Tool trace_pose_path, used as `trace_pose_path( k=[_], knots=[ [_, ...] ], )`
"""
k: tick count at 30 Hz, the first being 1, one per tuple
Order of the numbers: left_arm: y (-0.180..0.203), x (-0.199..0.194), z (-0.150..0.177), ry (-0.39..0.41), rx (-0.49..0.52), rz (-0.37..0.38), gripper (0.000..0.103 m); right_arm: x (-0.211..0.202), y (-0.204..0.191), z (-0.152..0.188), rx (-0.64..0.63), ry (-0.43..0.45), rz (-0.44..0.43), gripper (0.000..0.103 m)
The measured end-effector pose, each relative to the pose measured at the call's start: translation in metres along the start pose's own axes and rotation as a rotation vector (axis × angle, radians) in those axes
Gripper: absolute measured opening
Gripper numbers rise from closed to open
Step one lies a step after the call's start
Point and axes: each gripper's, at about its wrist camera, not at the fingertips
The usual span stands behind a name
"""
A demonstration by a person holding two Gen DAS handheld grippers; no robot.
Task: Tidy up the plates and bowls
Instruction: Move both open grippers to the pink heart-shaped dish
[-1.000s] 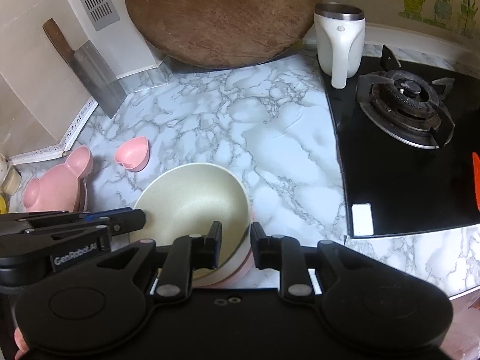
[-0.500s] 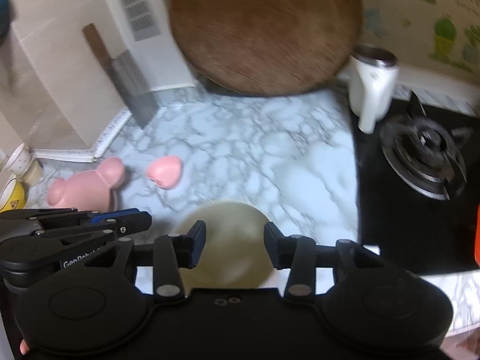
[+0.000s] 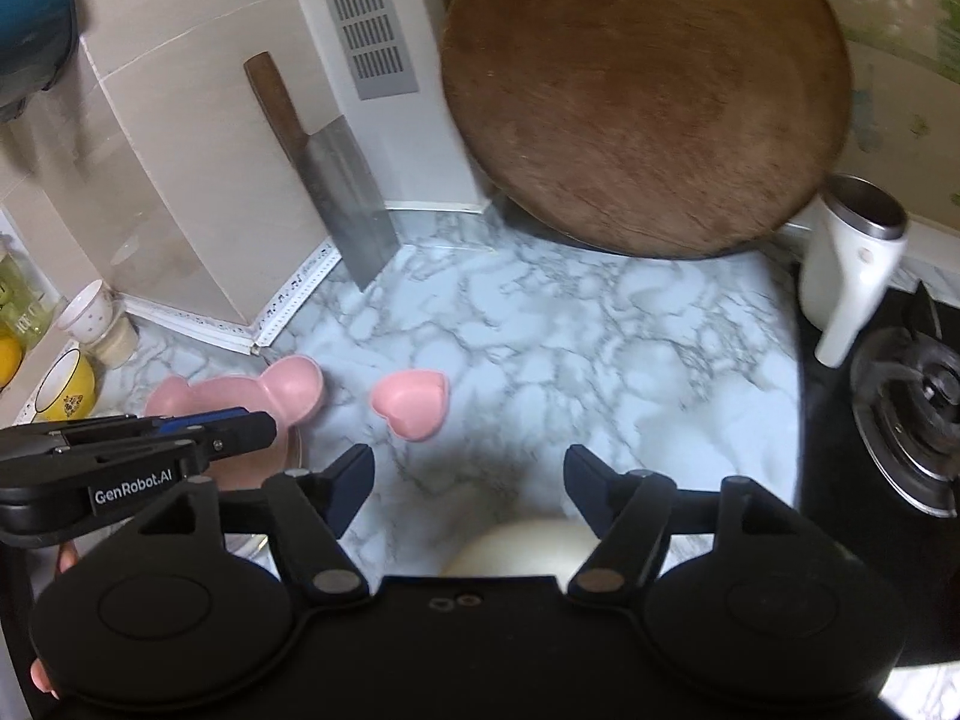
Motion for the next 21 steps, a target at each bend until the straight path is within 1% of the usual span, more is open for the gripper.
trace_pose_path(
  k=[2,4,5,6,7,8,9,12,14,15,17,21],
  knots=[
    [-0.005,0.003,-0.004,0.003,-0.014,-0.012,0.012,0.007,-0.003,-0.003,-0.008,-0.008,-0.010,0.077],
    [-0.010,0.006,-0.007,0.008,-0.016,-0.030,0.018,0.014,-0.004,-0.006,-0.010,-0.016,-0.023,0.077],
    [-0.012,0.007,-0.008,0.010,-0.019,-0.035,0.030,0.018,-0.005,-0.006,-0.015,-0.021,-0.026,0.078],
    [-0.015,0.009,-0.009,0.010,-0.024,-0.030,0.045,0.021,-0.006,-0.006,-0.021,-0.023,-0.028,0.078],
    [-0.017,0.010,-0.011,0.014,-0.028,-0.028,0.053,0.025,-0.006,-0.007,-0.024,-0.026,-0.032,0.078],
    [-0.019,0.011,-0.012,0.025,-0.032,-0.031,0.064,0.029,-0.006,-0.008,-0.021,-0.033,-0.034,0.078],
    [-0.021,0.012,-0.014,0.036,-0.028,-0.034,0.069,0.033,-0.006,-0.009,-0.015,-0.043,-0.039,0.078],
    [-0.024,0.023,-0.023,0.013,-0.023,-0.031,0.072,0.046,-0.003,-0.014,0.006,-0.066,-0.053,0.081],
    [-0.029,0.034,-0.031,-0.019,-0.037,-0.005,0.073,0.055,0.000,-0.018,0.039,-0.084,-0.059,0.085],
    [-0.031,0.040,-0.034,-0.031,-0.043,0.002,0.075,0.061,0.001,-0.020,0.058,-0.094,-0.068,0.086],
    [-0.034,0.053,-0.041,-0.064,-0.045,0.034,0.077,0.072,0.005,-0.024,0.102,-0.120,-0.082,0.087],
    [-0.044,0.085,-0.055,-0.124,-0.052,0.066,0.077,0.097,0.010,-0.029,0.154,-0.171,-0.082,0.087]
  ],
)
Point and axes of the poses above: each gripper's, at about its wrist camera, not at the fingertips, and x roughly the way its jaws point, y to its right, z to its underside, and after that the axes turned 2 degrees about y, right-handed
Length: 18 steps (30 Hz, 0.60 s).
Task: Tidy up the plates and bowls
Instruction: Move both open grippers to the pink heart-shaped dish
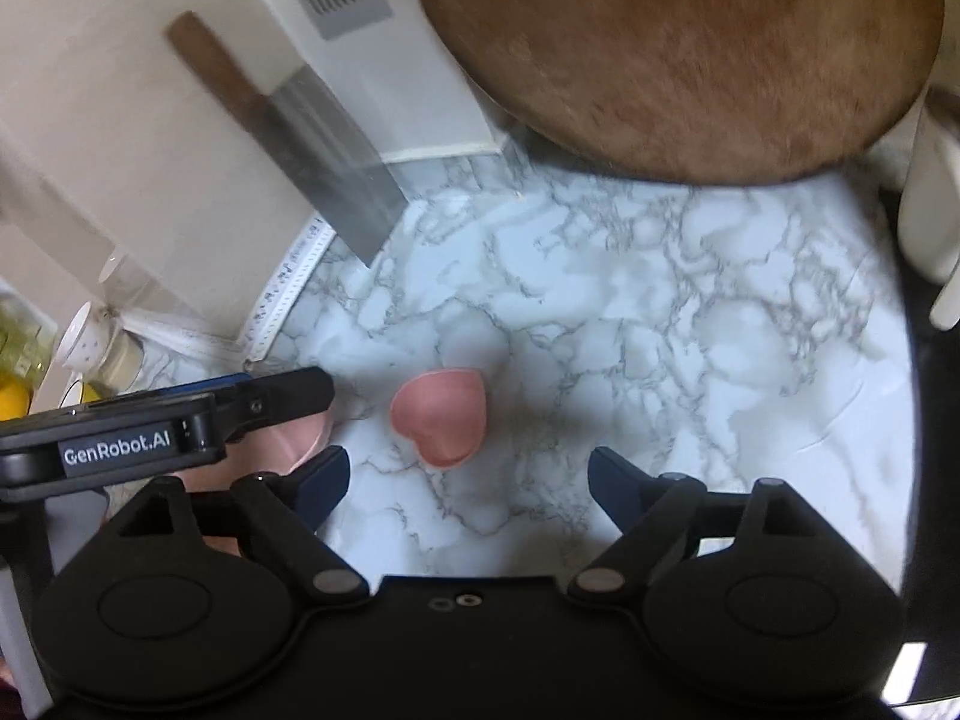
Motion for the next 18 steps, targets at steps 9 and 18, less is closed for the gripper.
trace_pose_path(
  k=[9,18],
  knots=[
    [-0.021,0.062,-0.025,-0.121,0.025,-0.017,0.077,0.038,0.003,-0.016,-0.024,-0.057,0.013,0.087],
    [-0.020,0.095,-0.028,-0.173,0.105,-0.083,0.076,0.073,0.009,-0.025,-0.069,-0.110,0.027,0.084]
  ],
)
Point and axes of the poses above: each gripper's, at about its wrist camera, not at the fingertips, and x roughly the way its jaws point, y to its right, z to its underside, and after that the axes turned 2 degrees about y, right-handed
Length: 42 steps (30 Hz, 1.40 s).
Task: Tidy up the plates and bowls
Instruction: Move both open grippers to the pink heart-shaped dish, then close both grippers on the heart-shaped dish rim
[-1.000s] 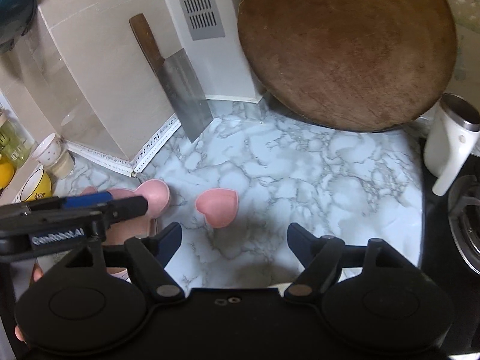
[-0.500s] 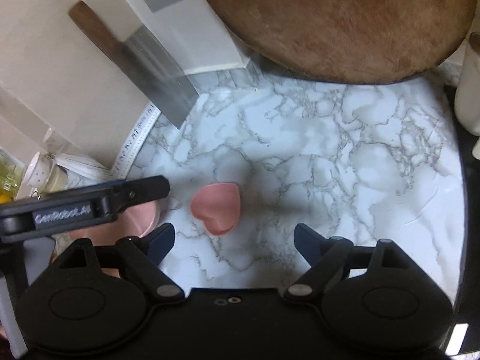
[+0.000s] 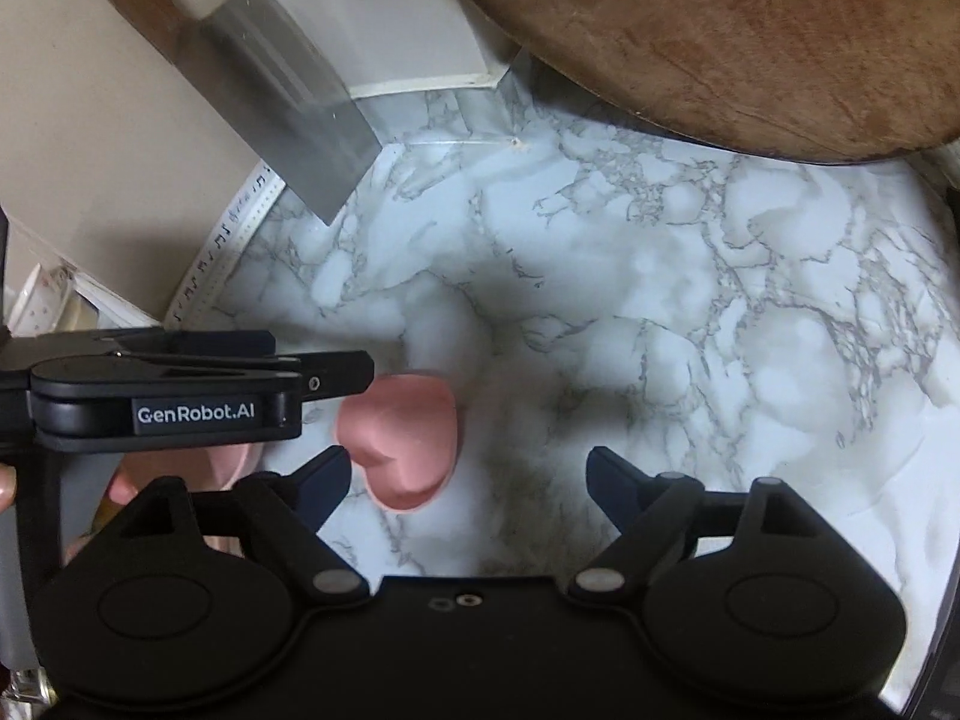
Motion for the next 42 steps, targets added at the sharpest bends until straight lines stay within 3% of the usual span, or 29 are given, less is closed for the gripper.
trace_pose_path(
  k=[7,9,13,15,21,25,33,42],
  knots=[
    [0.002,0.011,0.000,-0.008,0.011,-0.017,0.075,0.018,-0.002,-0.006,-0.037,-0.030,-0.004,0.070],
    [0.001,0.015,0.000,-0.016,-0.003,-0.017,0.062,0.023,-0.002,-0.008,-0.041,-0.040,-0.009,0.064],
    [0.001,0.018,0.001,-0.027,-0.010,-0.004,0.051,0.031,-0.002,-0.009,-0.045,-0.054,-0.016,0.049],
    [0.003,0.019,0.002,-0.034,0.005,-0.013,0.038,0.033,-0.003,-0.009,-0.050,-0.062,-0.021,0.040],
    [0.008,0.025,0.002,-0.066,0.028,-0.007,0.022,0.040,-0.009,-0.010,-0.075,-0.086,-0.033,0.022],
    [0.012,0.027,0.003,-0.081,0.051,-0.014,0.017,0.043,-0.012,-0.010,-0.081,-0.092,-0.032,0.009],
    [0.014,0.028,0.004,-0.094,0.075,-0.018,0.010,0.041,-0.011,-0.009,-0.076,-0.074,-0.007,0.004],
    [0.023,0.017,0.006,-0.081,0.070,-0.013,0.009,0.022,-0.004,-0.007,-0.061,-0.040,-0.010,0.003]
  ],
)
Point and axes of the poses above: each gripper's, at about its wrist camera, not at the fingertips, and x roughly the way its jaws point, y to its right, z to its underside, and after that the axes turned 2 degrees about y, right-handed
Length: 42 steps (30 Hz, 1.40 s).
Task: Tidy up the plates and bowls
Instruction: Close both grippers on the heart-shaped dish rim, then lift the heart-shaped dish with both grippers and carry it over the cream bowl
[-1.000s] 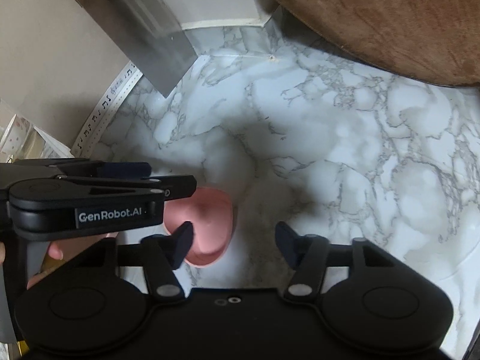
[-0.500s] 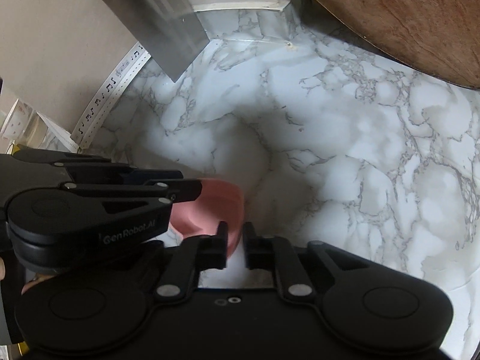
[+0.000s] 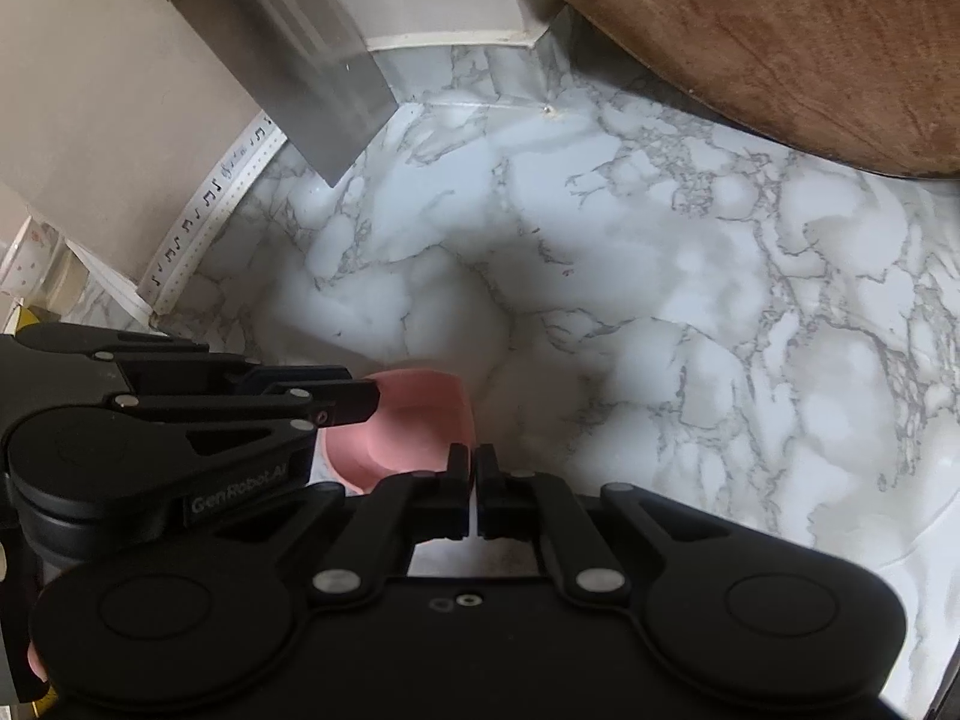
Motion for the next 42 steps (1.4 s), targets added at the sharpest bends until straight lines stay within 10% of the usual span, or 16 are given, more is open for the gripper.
trace_pose_path(
  k=[26,42],
  knots=[
    [0.077,-0.119,0.033,0.135,0.066,0.090,0.009,-0.139,0.001,0.055,-0.050,0.167,0.041,0.003],
    [0.137,-0.128,0.086,0.113,0.153,0.202,0.009,-0.179,0.031,0.133,0.069,0.176,0.086,0.003]
  ],
)
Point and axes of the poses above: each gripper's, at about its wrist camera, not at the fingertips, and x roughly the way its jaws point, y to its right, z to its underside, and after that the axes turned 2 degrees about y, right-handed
